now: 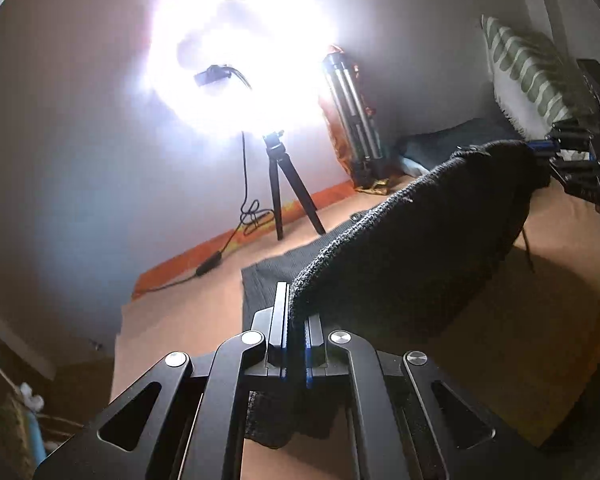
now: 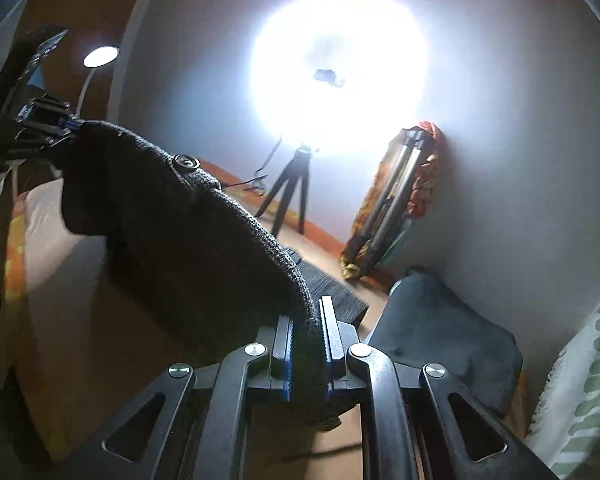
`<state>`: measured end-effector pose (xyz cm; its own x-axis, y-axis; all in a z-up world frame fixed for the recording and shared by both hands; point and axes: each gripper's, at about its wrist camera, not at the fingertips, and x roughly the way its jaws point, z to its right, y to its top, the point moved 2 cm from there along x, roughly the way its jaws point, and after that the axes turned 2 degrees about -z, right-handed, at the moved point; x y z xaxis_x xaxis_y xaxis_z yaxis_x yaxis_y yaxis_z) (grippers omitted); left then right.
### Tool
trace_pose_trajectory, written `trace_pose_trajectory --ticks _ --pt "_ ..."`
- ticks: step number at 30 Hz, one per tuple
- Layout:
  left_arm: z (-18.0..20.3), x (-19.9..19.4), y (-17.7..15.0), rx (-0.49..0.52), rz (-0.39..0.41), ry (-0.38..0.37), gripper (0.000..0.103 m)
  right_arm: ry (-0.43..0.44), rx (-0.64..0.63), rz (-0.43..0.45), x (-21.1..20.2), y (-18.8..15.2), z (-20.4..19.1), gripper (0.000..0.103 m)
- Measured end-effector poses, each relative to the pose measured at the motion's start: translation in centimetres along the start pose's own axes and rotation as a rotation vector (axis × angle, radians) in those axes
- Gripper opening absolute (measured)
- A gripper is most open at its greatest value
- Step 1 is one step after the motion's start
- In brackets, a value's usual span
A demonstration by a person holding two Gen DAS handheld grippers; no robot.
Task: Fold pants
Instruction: 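Lift the shorts with both tools and fold them over onto themselves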
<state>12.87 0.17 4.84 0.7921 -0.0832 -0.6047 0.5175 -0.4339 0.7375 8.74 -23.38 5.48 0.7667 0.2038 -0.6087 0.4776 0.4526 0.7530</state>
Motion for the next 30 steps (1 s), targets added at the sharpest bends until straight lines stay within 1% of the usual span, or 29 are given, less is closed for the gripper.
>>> trace_pose_trajectory --ticks 4,9,14,20,24,30 --pt "-0.6 2.1 1.1 0.01 -0.019 0.003 0.004 -0.016 0.025 -0.012 2.5 1.6 1.4 0.009" --pt "-1.3 5.3 1.3 0.018 -0.064 -0.004 0.004 -0.013 0.04 -0.051 6.2 2.6 2.6 0.009" --pt "-1.3 8.2 1.2 0.052 -0.101 0.005 0.004 -0.011 0.052 -0.101 9.4 2.6 3.1 0.009" --pt "-2.0 11.9 1.2 0.046 -0.151 -0.011 0.004 -0.005 0.07 -0.174 13.8 2.3 3.9 0.009" --pt "-1.8 14.0 1.5 0.077 -0.174 0.005 0.004 -0.009 0.078 -0.227 16.7 2.0 4.2 0.009" --pt "-2.6 17.6 2.0 0.061 -0.209 0.002 0.004 -0.018 0.093 -0.296 20.7 1.8 4.8 0.009"
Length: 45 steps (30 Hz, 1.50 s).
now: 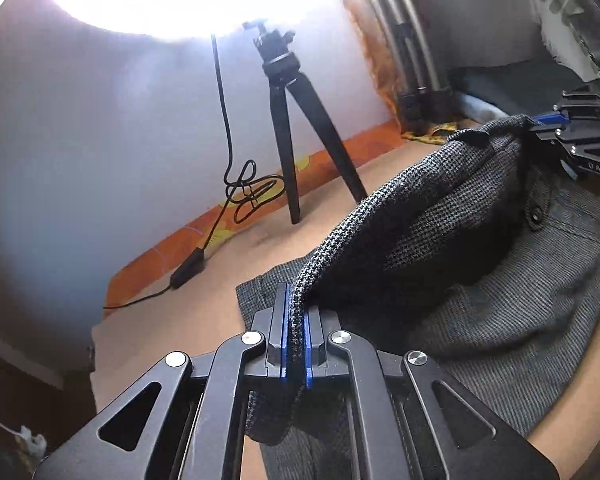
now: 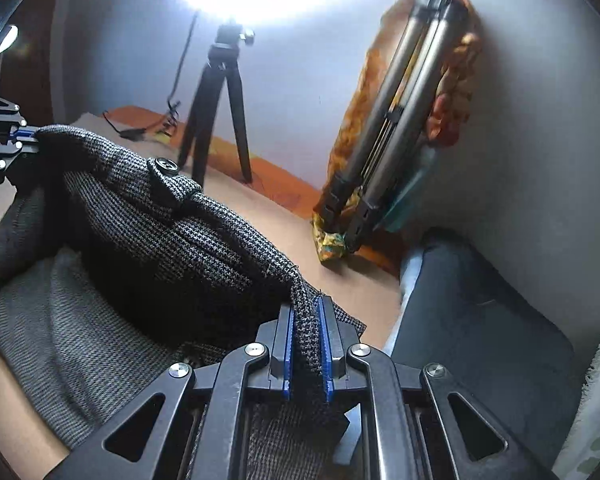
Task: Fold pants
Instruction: 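Lift the shorts with both tools and fold them over onto themselves, then lay the folded shorts down and open both tools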
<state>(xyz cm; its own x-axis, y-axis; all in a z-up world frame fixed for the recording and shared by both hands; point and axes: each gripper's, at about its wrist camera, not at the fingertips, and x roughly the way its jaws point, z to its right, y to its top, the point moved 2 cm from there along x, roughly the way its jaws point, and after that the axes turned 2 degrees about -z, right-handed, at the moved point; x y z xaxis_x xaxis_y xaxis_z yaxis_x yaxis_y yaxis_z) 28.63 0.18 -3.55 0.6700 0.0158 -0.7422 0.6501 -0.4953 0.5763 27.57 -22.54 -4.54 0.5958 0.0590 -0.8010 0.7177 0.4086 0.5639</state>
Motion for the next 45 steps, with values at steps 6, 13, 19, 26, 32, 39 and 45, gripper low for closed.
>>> trace_pose_trajectory --ticks 6,13,19,26,32,39,45 --pt "-0.1 3.3 0.8 0.006 -0.028 0.01 0.009 -0.023 -0.002 -0.043 2.7 0.3 -0.2 0.009" --pt "-2.4 5.0 1.3 -0.054 -0.039 0.032 0.029 -0.039 -0.004 -0.071 4.6 0.2 -0.2 0.009" --pt "-6.7 4.6 0.5 -0.158 -0.036 0.156 0.029 -0.053 0.0 -0.085 5.9 0.1 -0.2 0.009" --pt "-8.8 1.6 -2.7 -0.25 -0.01 0.117 0.029 -0.04 0.029 -0.093 7.4 0.0 0.5 0.009" --pt "-5.1 -1.4 -5.1 -0.221 0.018 0.015 0.029 -0.064 0.03 -0.103 8.1 0.4 0.6 0.01" --pt "-1.3 -2.3 -7.0 -0.17 -0.005 -0.033 0.029 -0.106 0.109 -0.046 5.2 0.7 2.0 0.04" --pt "-1.9 -2.0 -9.8 -0.214 -0.06 -0.025 0.029 -0.011 0.254 0.018 -2.0 -2.8 2.9 0.066"
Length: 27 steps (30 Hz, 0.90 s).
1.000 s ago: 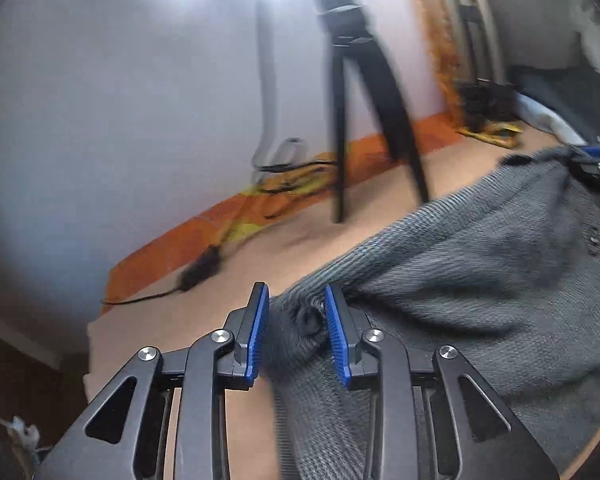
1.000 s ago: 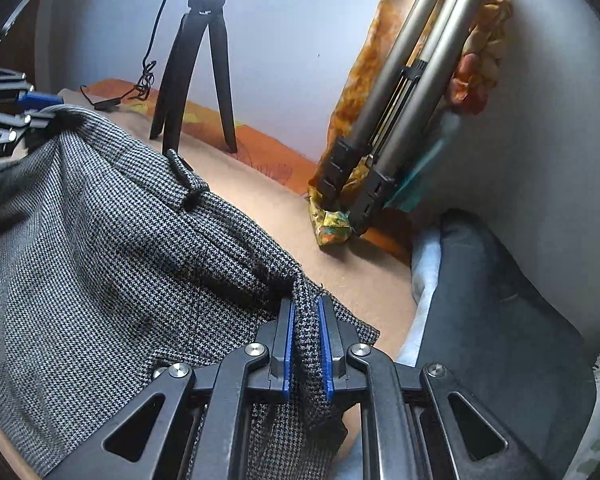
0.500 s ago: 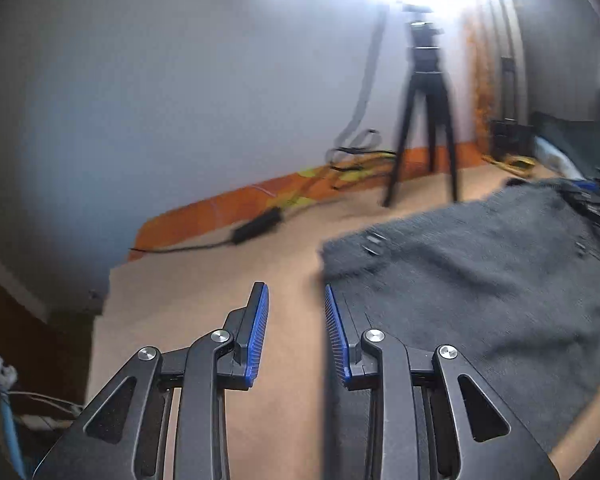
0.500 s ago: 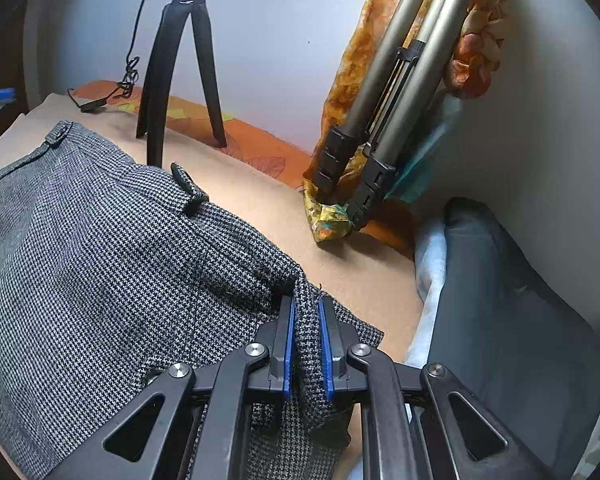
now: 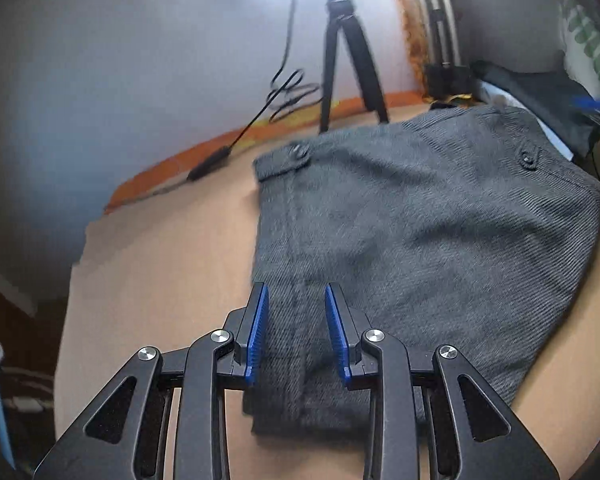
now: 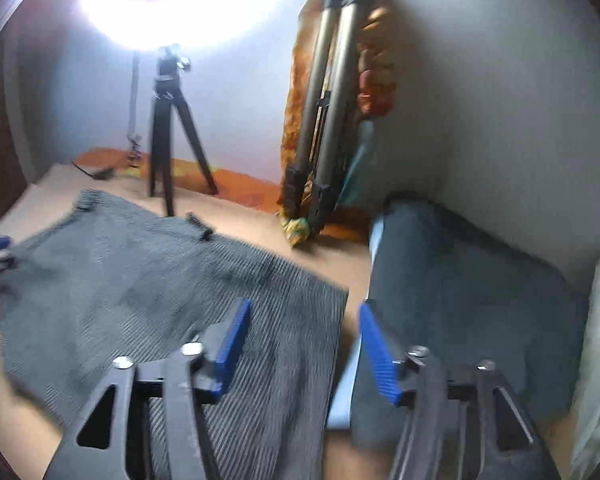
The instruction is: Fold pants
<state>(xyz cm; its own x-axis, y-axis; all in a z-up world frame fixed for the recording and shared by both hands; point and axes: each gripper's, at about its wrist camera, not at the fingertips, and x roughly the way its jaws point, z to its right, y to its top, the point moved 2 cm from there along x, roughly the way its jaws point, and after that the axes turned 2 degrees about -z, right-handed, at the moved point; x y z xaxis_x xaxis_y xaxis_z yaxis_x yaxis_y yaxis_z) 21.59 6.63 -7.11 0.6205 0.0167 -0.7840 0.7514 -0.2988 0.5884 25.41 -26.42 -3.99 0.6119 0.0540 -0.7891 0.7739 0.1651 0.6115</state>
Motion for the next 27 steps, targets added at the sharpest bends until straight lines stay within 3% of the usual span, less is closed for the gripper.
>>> trace_pose_trajectory --ticks 3,7,13,17,21,27 --pt "-0.7 0.5 -1.2 -0.01 -0.032 0.037 0.029 0.05 0.048 -0.025 -2.6 -3.4 -0.5 0.067" --pt "-1.3 1.5 -2.2 -0.008 -0.074 0.082 0.04 0.106 0.183 -0.089 -3.8 -7.1 0.1 0.069" --pt "-0.8 -1.3 -2.2 -0.036 -0.008 0.108 0.039 0.184 0.376 -0.161 -3.8 -11.0 1.2 0.069" --pt "1.3 -5.3 -3.1 -0.037 0.069 -0.005 0.039 0.243 0.448 -0.19 -2.5 -12.2 1.5 0.07" --pt "4.5 -6.8 -3.8 0.011 0.093 -0.116 0.04 0.333 0.575 -0.218 -0.8 -12.8 2.2 0.07" --pt "8.0 -6.8 -5.2 0.126 0.077 -0.154 0.04 0.376 0.628 -0.199 0.3 -12.0 1.8 0.073"
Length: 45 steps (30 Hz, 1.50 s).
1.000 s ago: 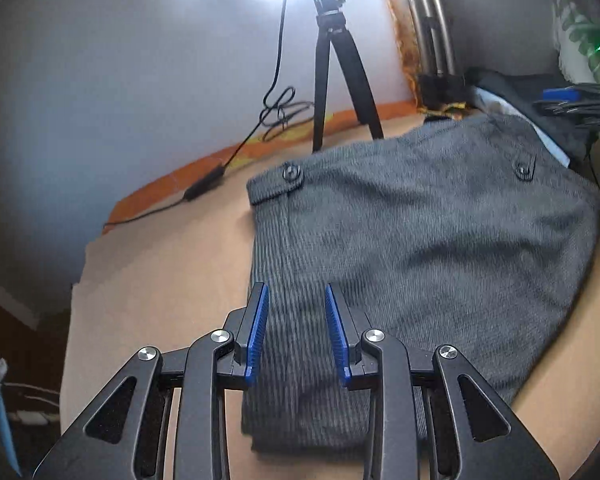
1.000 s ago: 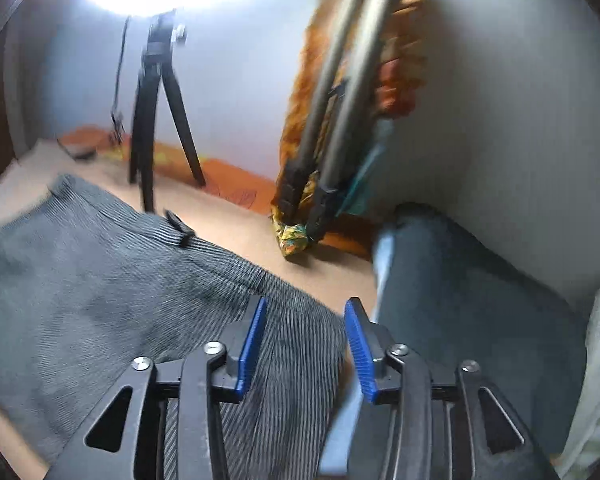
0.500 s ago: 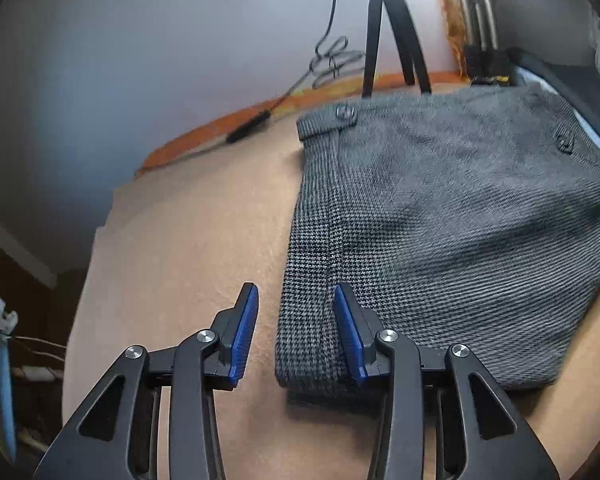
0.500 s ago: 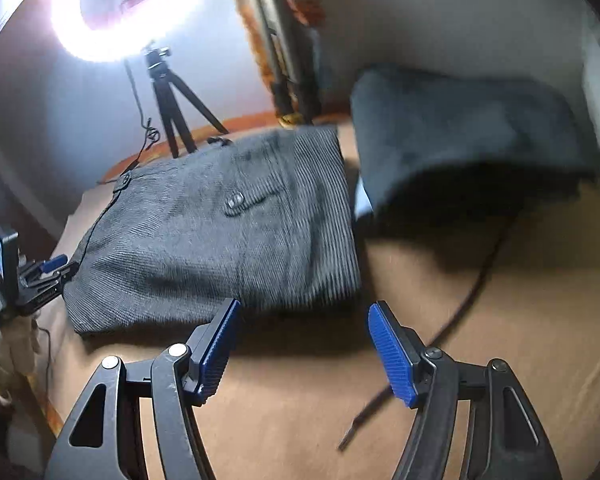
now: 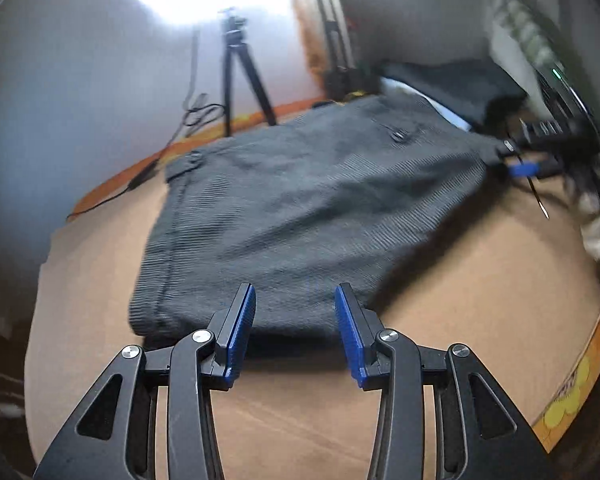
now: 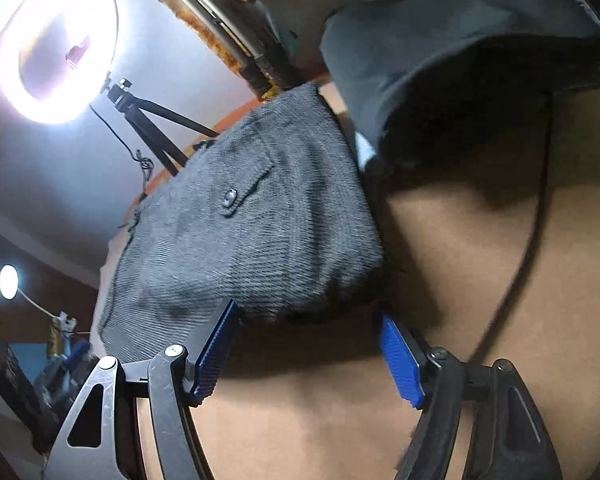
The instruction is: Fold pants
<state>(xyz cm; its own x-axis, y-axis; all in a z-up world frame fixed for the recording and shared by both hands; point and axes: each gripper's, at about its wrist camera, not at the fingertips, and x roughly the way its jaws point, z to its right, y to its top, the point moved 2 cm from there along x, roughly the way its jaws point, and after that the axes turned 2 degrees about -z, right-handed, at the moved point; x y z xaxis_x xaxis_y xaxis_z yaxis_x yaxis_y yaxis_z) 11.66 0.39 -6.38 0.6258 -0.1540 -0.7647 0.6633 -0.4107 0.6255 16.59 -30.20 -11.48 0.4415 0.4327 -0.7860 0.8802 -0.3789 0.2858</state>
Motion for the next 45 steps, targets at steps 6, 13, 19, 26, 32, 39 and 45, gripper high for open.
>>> trace_pose_trajectory --ticks 6,13,19,26,32,39,45 --pt "2.2 0.3 -0.8 0.119 -0.009 0.018 0.052 0.031 0.016 -0.006 0.6 0.0 -0.4 0.073" --pt "2.9 2.3 -1.4 0.188 -0.052 0.052 0.053 0.033 0.042 0.005 1.2 0.9 -0.5 0.073" --pt "3.2 3.4 -1.8 0.265 -0.061 0.064 0.014 0.028 0.045 0.017 1.6 1.5 -0.5 0.065" --pt "2.5 1.1 -0.7 0.21 -0.021 0.009 0.011 -0.027 -0.041 0.089 0.6 1.5 -2.2 0.033" --pt "3.1 2.4 -1.8 0.219 -0.082 -0.001 0.017 -0.064 -0.082 0.071 1.3 1.1 -2.2 0.033" --pt "0.8 -1.1 1.7 -0.019 0.011 -0.134 0.04 0.004 -0.041 0.065 1.0 1.5 -1.5 0.05" --pt "-0.9 2.3 5.4 -0.214 -0.016 -0.106 0.04 0.047 0.037 0.072 1.0 1.6 -0.6 0.056"
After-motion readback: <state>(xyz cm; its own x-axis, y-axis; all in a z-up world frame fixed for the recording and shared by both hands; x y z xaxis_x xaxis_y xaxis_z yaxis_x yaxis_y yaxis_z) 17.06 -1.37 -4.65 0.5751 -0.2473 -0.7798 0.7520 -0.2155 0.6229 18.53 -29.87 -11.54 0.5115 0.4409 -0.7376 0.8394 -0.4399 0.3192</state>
